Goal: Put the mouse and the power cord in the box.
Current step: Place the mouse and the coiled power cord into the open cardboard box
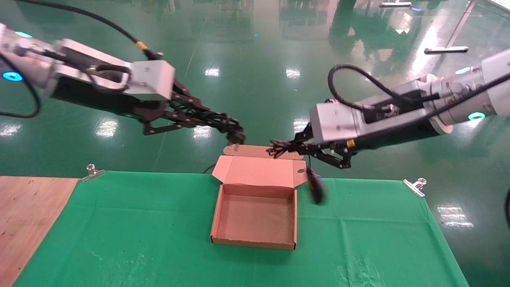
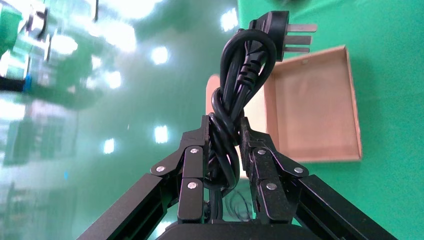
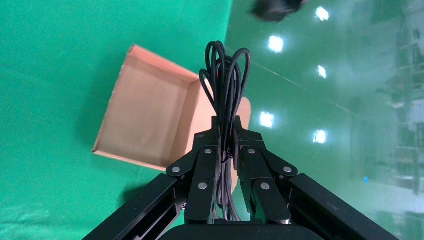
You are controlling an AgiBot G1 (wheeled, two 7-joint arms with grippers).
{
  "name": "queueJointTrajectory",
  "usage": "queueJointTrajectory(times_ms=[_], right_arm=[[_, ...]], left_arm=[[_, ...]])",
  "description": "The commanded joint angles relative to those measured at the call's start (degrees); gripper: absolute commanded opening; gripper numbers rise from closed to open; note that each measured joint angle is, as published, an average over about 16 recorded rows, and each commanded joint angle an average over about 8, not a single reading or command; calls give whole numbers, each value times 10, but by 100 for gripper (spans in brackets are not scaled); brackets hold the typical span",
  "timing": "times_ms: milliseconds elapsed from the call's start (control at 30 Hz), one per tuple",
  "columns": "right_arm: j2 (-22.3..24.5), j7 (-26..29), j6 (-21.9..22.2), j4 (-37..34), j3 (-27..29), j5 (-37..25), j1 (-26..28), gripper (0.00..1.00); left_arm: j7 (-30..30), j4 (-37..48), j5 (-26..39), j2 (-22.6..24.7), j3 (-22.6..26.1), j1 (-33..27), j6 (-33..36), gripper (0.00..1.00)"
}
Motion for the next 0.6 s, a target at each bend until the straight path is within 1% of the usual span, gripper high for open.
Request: queueJointTrajectory(times_ms=[33, 167, 267, 333, 533, 600], right_arm=[[-11, -12, 2, -31, -2, -1, 7, 0], [-23, -48, 8, -87, -3, -3, 20, 0], [-28, -73, 12, -126, -1, -2, 29, 0], [-29, -90, 13, -150, 0, 0, 35, 0], [-24, -134, 8, -208, 7, 10, 47, 0], [-20, -147, 6, -223, 9, 14, 49, 0]], left_arm=[[-3, -6, -1, 14, 1, 0, 0, 0], [17, -3, -6, 31, -1, 24, -19, 0], [42, 4, -9, 46, -4, 57, -58, 0], [59, 11, -15, 58, -10, 88, -108, 0], [113, 14, -56, 105, -47, 208, -311, 0], [125, 7, -66, 119, -53, 245, -363, 0]])
